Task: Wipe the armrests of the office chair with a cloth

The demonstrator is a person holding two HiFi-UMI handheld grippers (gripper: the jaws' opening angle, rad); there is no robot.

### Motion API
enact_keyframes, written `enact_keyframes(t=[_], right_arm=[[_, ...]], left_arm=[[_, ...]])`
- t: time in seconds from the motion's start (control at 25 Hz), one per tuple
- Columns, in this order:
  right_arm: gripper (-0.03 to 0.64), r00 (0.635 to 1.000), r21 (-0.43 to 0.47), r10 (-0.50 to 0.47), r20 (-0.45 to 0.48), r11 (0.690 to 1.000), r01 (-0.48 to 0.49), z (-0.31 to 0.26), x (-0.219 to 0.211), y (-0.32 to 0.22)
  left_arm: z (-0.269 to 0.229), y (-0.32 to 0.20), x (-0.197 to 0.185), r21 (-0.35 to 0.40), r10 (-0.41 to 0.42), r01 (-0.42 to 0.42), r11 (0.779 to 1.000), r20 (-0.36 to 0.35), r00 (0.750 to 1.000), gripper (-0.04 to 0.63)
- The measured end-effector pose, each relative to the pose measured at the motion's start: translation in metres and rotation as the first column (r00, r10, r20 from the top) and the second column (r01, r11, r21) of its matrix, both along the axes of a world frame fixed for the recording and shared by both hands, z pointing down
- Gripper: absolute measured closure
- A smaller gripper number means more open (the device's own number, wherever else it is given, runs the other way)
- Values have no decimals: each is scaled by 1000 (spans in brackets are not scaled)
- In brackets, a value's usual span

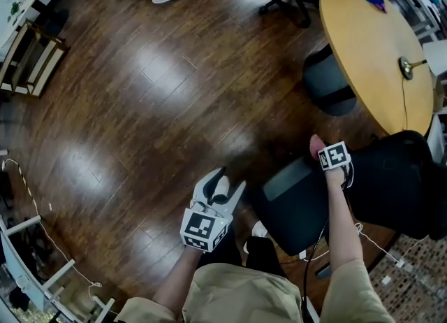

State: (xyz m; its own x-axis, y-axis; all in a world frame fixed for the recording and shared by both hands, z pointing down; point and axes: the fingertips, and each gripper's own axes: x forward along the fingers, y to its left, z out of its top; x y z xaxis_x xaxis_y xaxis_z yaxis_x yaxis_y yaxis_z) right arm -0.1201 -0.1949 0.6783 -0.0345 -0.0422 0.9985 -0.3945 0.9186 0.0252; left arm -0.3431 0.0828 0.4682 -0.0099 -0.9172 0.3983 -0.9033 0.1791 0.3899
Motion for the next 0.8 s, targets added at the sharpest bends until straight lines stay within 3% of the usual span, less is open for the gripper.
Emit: enact_keyframes(t=[0.12,0.24,0.36,0.48,0.56,0.68,0.8], right_arm=[[561,996,-25,-90,-21,996,90,5,-30,13],[563,969,-57,-240,-60,970,236,7,-40,28],[563,947,-50,-313,-79,950,309,4,-42,30],[563,935,-56,-355,-10,934,354,3,-60,44],[560,924,-109,-372,94,918,381,-1,-85,71],[554,894,-263,-392,218,858,441,-1,-110,135],[552,841,-380,-476,257,750,541,3,-112,191]], left_arm=[[6,5,-14,-7,-17,17,1000,-12,1000,382],[9,5,-22,-2,-18,18,1000,-22,1000,382],[12,2,-30,2,-10,10,1000,-31,999,382],[16,-1,-36,8,9,-9,1000,-38,999,382],[17,-6,-38,13,31,-31,999,-38,999,380],[19,-12,-39,19,70,-69,997,-38,997,380],[24,-18,-44,21,100,-100,995,-22,995,380]])
